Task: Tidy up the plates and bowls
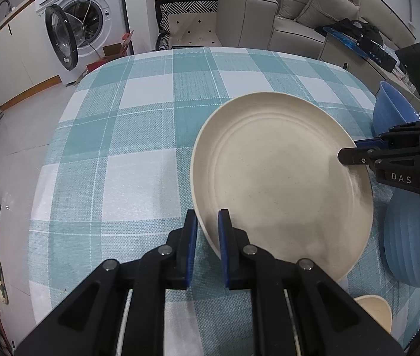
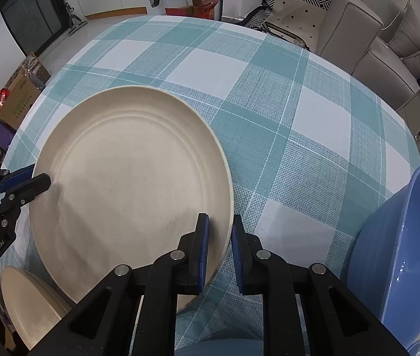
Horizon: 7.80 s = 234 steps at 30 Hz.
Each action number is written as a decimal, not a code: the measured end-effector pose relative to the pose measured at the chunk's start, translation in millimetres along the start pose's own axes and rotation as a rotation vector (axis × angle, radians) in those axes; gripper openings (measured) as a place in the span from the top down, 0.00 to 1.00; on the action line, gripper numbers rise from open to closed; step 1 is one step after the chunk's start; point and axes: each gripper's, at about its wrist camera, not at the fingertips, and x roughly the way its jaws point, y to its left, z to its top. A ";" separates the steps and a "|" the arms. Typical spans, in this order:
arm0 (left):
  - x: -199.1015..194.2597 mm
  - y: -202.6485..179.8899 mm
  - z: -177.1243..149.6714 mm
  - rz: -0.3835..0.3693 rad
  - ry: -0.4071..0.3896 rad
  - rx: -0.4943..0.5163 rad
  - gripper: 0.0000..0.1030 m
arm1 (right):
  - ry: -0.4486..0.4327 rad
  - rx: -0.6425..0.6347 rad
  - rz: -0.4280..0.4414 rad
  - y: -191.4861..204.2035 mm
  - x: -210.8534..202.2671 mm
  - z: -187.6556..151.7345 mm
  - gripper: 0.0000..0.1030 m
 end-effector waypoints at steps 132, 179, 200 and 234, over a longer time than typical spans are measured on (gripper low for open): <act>-140.3 5.4 -77.5 -0.008 -0.174 -0.049 0.89 | -0.106 -0.158 -0.043 82.2 -122.3 -79.7 0.87; -144.9 6.7 -132.3 -0.007 -0.156 -0.063 0.89 | -0.099 -0.199 -0.055 114.1 -118.6 -138.5 0.87; -135.3 -7.5 -145.2 -0.011 -0.122 -0.033 0.89 | -0.073 -0.201 -0.048 113.1 -106.8 -170.9 0.87; -120.5 -16.9 -162.4 0.010 -0.040 0.009 0.87 | -0.022 -0.251 -0.062 118.2 -84.1 -181.3 0.84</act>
